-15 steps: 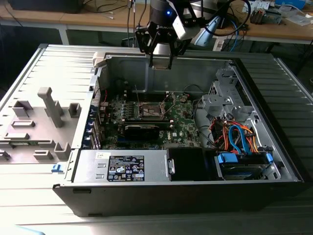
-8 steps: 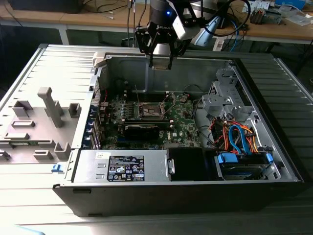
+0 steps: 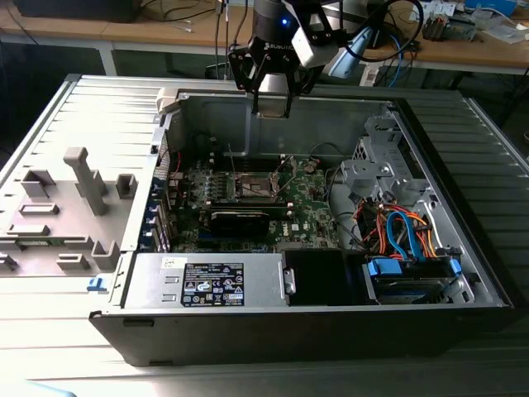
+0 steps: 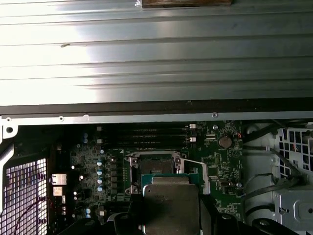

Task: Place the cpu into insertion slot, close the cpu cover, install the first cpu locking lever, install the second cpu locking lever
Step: 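Place the cpu into insertion slot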

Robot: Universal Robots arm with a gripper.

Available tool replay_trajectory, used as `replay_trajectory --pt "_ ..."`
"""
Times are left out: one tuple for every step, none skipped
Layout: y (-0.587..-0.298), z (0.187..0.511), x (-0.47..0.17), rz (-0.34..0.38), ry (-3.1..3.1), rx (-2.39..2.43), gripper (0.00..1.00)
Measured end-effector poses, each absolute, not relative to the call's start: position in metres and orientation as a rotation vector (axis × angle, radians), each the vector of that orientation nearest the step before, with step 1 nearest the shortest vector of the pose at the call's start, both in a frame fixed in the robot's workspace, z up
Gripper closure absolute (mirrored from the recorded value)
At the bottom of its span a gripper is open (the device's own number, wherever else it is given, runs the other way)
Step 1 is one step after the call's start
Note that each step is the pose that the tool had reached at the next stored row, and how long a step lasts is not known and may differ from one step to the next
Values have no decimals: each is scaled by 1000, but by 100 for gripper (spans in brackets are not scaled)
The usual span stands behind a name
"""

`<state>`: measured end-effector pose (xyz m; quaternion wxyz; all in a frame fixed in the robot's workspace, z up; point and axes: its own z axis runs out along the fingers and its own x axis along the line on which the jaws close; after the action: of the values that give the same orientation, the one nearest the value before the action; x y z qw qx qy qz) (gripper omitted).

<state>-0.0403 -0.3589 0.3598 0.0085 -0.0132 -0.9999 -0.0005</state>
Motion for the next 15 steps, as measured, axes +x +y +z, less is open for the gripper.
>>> replay_trajectory --pt "-359 360 -40 -1 -3124 -41 45" --pt "-359 360 -40 -1 -3124 -41 45" --pt "-359 360 -40 0 -3124 -41 45" --pt "-359 360 -40 1 -3124 -41 45" --pt "-359 359 -40 3 -3124 -41 45" --pt "-359 358 -40 3 -3124 -41 45" --pt "-359 358 -40 3 -3124 -41 45" --pt "-359 358 -40 4 -3124 -41 45" --pt "-359 358 -41 3 -3124 -41 45" --pt "-360 358 -41 4 -3124 -41 45" --pt "-360 358 -41 4 -3124 -41 45" --pt "-360 357 -41 4 -3124 -41 45" --pt "-360 357 -41 4 -3124 -41 45" --pt "-360 357 -41 4 -3124 -41 45" --pt "-360 357 -41 4 -3124 -41 45"
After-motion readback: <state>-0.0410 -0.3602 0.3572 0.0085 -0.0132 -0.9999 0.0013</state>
